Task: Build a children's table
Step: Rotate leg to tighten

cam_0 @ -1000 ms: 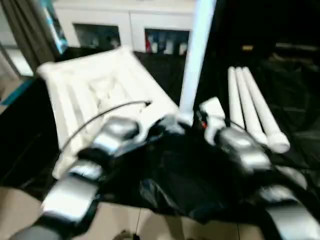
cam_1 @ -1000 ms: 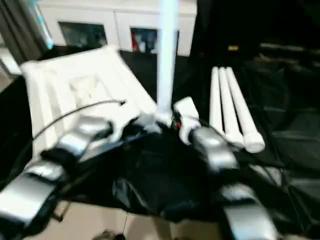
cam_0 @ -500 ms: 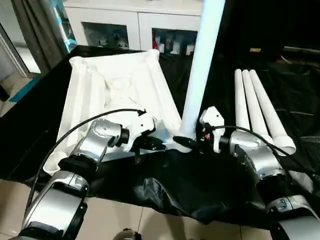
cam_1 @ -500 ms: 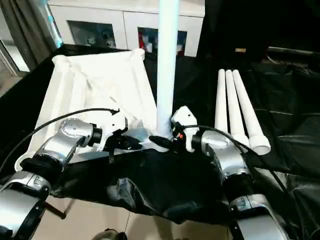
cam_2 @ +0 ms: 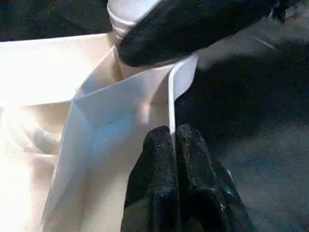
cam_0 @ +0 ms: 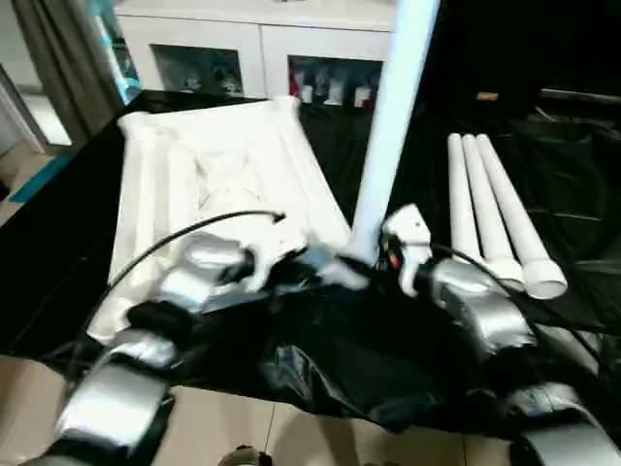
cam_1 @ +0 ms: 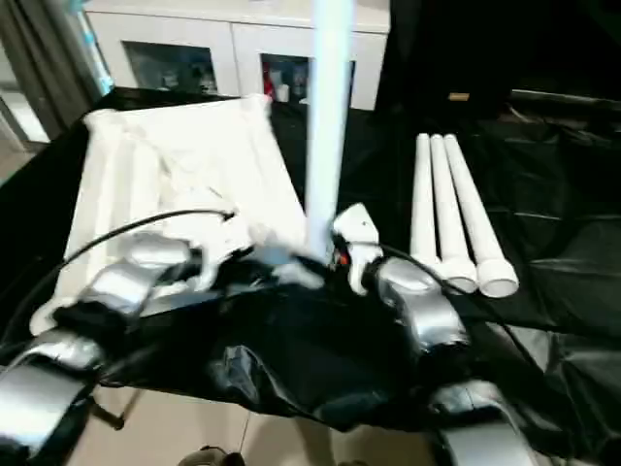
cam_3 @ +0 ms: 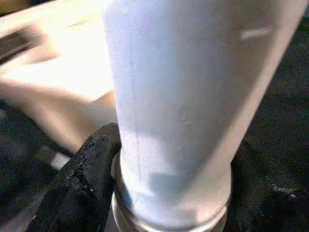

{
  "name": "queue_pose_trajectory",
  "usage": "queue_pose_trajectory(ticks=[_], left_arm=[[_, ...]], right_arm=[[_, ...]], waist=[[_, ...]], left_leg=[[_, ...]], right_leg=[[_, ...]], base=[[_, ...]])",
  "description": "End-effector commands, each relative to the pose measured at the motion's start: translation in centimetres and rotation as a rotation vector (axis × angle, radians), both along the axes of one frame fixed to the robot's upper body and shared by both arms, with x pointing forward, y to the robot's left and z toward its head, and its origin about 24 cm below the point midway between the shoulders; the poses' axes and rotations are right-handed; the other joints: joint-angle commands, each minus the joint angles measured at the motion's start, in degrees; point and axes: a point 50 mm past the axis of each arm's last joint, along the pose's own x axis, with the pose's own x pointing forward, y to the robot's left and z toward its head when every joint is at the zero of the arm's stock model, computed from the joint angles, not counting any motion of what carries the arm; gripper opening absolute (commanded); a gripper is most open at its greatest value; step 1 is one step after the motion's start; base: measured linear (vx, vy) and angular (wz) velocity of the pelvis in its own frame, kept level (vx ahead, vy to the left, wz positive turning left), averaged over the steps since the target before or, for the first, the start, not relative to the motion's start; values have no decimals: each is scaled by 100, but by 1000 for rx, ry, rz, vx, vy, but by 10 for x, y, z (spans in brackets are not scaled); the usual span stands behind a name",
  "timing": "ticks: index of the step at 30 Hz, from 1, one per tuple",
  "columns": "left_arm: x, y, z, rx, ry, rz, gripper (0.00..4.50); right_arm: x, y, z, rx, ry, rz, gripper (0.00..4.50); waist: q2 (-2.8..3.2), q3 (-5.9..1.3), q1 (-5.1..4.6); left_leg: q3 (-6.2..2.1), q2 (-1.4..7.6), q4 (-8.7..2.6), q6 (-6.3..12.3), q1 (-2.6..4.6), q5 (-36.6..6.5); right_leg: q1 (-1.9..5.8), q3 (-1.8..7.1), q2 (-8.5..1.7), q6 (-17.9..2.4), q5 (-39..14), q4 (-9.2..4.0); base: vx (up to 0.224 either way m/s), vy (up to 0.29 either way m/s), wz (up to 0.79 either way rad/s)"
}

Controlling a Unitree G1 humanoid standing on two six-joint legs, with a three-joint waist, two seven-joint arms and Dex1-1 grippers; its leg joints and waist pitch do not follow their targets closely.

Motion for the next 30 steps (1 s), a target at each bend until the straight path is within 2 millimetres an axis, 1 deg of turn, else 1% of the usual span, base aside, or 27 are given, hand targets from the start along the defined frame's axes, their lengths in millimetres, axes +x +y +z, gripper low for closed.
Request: queue_pose_trajectory(ticks=[1, 2, 3, 4, 5, 6, 7, 8, 9, 10, 12, 14, 15, 16, 17, 19, 20, 21, 22, 23, 24, 25, 26, 27, 28, 29, 30], left_arm=[[14, -13, 18, -38, -81, 123, 0], [14, -13, 18, -38, -81, 123, 0], [16, -16, 19, -39, -84, 149, 0], [19, -26, 22, -51, -92, 197, 0], [19, -27, 22, -52, -93, 200, 0], [20, -33, 23, -49, -102, 220, 0], [21, -35, 23, -48, -105, 225, 0], [21, -36, 23, -45, -108, 231, 0], [21, -38, 23, -40, -113, 221, 0], [20, -38, 23, -39, -113, 212, 0], [20, -37, 22, -42, -109, 203, 0], [19, -33, 21, -49, -103, 187, 0], [19, -31, 20, -52, -100, 180, 0], [17, -29, 19, -60, -96, 143, 0], [16, -28, 19, -61, -94, 135, 0], [13, -24, 18, -63, -93, 82, 0], [11, -21, 17, -71, -80, 41, 0], [9, -20, 16, -76, -69, 12, 0], [5, -16, 15, -82, -57, -43, 0], [1, -11, 14, -80, -39, -87, 0], [-2, -6, 13, -80, -30, -126, 0], [-4, -2, 13, -83, -20, -156, 0], [-6, 0, 12, -86, -15, -171, 0], [-8, 3, 12, -94, -5, -193, 0], [-10, 6, 12, -102, 9, -215, 0], [-12, 8, 11, -105, 17, -225, 0], [-15, 12, 11, -111, 35, -253, 0]], right_arm=[[2, -4, -20, 4, 116, -206, 275], [2, -4, -20, 4, 116, -206, 274], [3, -2, -20, 5, 122, -233, 274], [7, 10, -19, 1, 128, -263, 274], [7, 12, -19, 1, 128, -265, 274], [9, 21, -18, 0, 129, -266, 274], [10, 24, -17, 0, 129, -266, 274], [10, 27, -17, 0, 129, -268, 274], [13, 34, -11, 23, 107, -261, 330], [14, 37, -8, 39, 95, -256, 344], [16, 38, -5, 49, 81, -247, 344], [18, 36, 1, 46, 43, -214, 370], [19, 35, 2, 44, 30, -197, 370], [18, 34, 5, 47, 14, -124, 370], [17, 34, 6, 47, 11, -105, 370], [15, 31, 8, 36, -9, -10, 370], [12, 29, 8, 20, -14, 45, 370], [10, 27, 7, 9, -17, 85, 370], [6, 22, 6, -13, -19, 151, 370], [2, 16, 6, -25, -15, 214, 370], [-1, 10, 5, -35, -14, 258, 370], [-4, 4, 6, -45, -16, 293, 370], [-5, 1, 7, -50, -18, 310, 370], [-7, -4, 8, -58, -18, 332, 370], [-8, -8, 9, -72, -25, 353, 370], [-9, -10, 10, -75, -24, 363, 370], [-11, -15, 11, -76, -19, 395, 370]], waist=[[-37, -426, -45], [-35, -434, -53], [-32, -435, -56], [-25, -455, -77], [-28, -464, -72], [-12, -468, -75], [-28, -477, -88], [-29, -481, -84], [-21, -480, -80], [-25, -480, -83], [-26, -474, -88], [-31, -465, -88], [-36, -463, -92], [-41, -463, -102], [-44, -462, -103], [-54, -472, -109], [-49, -474, -102], [-55, -475, -80], [-54, -476, -59], [-49, -481, -59], [-44, -474, -31], [-44, -464, -23], [-33, -468, 0], [-30, -464, 7], [-23, -455, 34], [-27, -452, 53], [-23, -448, 76]], left_leg=[[-183, 305, -430, -30, 218, -1318], [-180, 302, -430, -32, 223, -1305], [-182, 296, -419, 23, 204, -1228], [-169, 283, -405, 71, 193, -1102], [-173, 291, -403, 103, 196, -1044], [-176, 279, -392, 179, 171, -909], [-171, 271, -378, 249, 166, -843], [-171, 271, -374, 284, 167, -816], [-167, 275, -368, 361, 165, -773], [-170, 275, -368, 407, 160, -778], [-165, 283, -368, 459, 169, -835], [-168, 289, -375, 466, 172, -911], [-168, 288, -377, 448, 167, -949], [-174, 288, -381, 457, 160, -947], [-174, 280, -375, 481, 152, -949], [-172, 289, -360, 565, 142, -818], [-164, 289, -353, 602, 146, -783], [-166, 299, -346, 674, 135, -710], [-160, 306, -339, 734, 129, -654], [-153, 315, -335, 754, 135, -646], [-144, 324, -331, 770, 144, -711], [-148, 337, -344, 754, 139, -798], [-148, 347, -347, 695, 165, -873], [-142, 351, -350, 661, 174, -909], [-144, 358, -361, 587, 182, -984], [-142, 362, -367, 550, 191, -1019], [-137, 366, -376, 477, 213, -1076]], right_leg=[[220, 276, -462, -1241, -1253, -457], [219, 275, -457, -1251, -1196, -453], [242, 273, -464, -1265, -1045, -451], [245, 274, -446, -1289, -790, -429], [255, 274, -451, -1316, -657, -414], [276, 264, -453, -1365, -444, -393], [283, 260, -451, -1396, -295, -385], [292, 258, -454, -1416, -239, -381], [288, 256, -457, -1447, -131, -378], [300, 247, -460, -1462, -117, -377], [296, 248, -461, -1477, -157, -384], [295, 246, -464, -1477, -282, -396], [303, 246, -465, -1468, -350, -399], [312, 242, -458, -1468, -352, -396], [323, 238, -458, -1470, -343, -397], [333, 242, -463, -1505, -163, -367], [328, 243, -462, -1513, -102, -367], [340, 233, -458, -1545, 10, -345], [341, 223, -449, -1572, 106, -327], [329, 225, -445, -1580, 132, -318], [320, 228, -451, -1596, 65, -327], [309, 230, -452, -1583, -59, -334], [294, 230, -450, -1580, -174, -344], [279, 236, -446, -1577, -236, -349], [270, 242, -448, -1576, -376, -357], [267, 246, -451, -1561, -447, -367], [248, 253, -442, -1542, -533, -369]], base=[[0, 0, 0], [0, 0, 0], [0, 0, 0], [0, 0, 0], [0, 0, 0], [0, 0, 0], [0, 0, 0], [0, 0, 0], [0, 0, 0], [0, 0, 0], [0, 0, 0], [0, 0, 0], [0, 0, 0], [0, 0, 0], [0, 0, 0], [0, 0, 0], [0, 0, 0], [0, 0, 0], [0, 0, 0], [0, 0, 0], [0, 0, 0], [0, 0, 0], [0, 0, 0], [0, 0, 0], [0, 0, 0], [0, 0, 0], [0, 0, 0]])
